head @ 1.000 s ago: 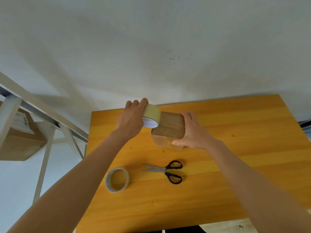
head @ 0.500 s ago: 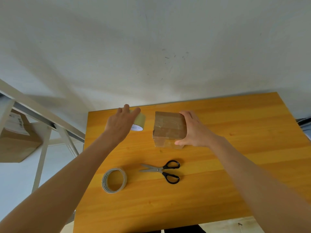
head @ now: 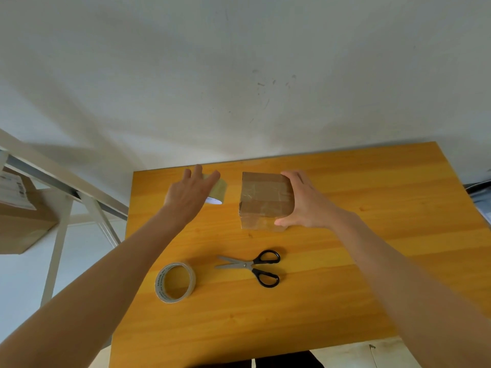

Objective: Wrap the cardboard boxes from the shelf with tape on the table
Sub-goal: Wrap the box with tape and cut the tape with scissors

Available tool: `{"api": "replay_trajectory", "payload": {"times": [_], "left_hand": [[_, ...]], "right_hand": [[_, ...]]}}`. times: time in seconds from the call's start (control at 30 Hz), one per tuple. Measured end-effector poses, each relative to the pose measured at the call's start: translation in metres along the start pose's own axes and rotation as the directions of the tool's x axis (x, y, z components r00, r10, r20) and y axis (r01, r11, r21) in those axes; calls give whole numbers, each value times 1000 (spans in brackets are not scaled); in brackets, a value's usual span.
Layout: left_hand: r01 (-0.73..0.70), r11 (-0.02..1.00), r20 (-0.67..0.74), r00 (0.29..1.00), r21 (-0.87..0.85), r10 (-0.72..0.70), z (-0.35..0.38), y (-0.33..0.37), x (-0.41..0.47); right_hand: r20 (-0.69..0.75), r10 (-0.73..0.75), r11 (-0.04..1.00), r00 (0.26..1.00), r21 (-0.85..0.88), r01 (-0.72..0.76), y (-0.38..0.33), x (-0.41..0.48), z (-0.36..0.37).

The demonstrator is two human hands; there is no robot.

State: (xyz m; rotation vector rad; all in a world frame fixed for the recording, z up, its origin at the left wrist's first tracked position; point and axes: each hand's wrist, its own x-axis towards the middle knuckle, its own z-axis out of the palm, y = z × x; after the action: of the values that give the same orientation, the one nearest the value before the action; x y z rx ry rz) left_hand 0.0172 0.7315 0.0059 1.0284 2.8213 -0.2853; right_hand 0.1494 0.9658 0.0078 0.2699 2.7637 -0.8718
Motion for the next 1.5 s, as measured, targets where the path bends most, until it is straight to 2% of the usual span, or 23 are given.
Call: {"api": "replay_trajectory", "payload": {"times": [0.33,0.6,0.7,0.83,1.0,1.07,1.23,1.4,1.5], "left_hand": [[-29,999,9,1000,29,28,19,5,-2],[-175,984,-54,983,44,178,23,-3,-4],[-202,975,-26,978,89,205,20,-6,-9],[-188,978,-42,982,-93,185,13,-6,-13],[-101,893,136,975,-439,177,3,-1,-13],[-56,849,152,976,-525,158,3,-2,-13],[-21,797,154,978,-603,143,1,-7,-15],[-67,781,118,977,-621,178,-2,-6,-14],[-55,781,124,978,-623,168,-3,-5,-15]], "right_hand": [[44,16,1000,999,2,-16,2,3,-3],[91,2,998,996,-70,4,2,9,-15],[104,-3,994,995,-106,14,2,10,-15],[108,14,987,994,-163,4,-2,8,-16],[13,-41,941,999,-336,43,-20,-1,-6],[-13,-96,921,995,-381,83,-31,-9,2],[-137,-299,841,944,-505,193,-43,-32,34],[-84,-532,719,842,-570,398,-36,-65,95],[-42,-488,741,872,-548,388,-25,-74,124]]}}
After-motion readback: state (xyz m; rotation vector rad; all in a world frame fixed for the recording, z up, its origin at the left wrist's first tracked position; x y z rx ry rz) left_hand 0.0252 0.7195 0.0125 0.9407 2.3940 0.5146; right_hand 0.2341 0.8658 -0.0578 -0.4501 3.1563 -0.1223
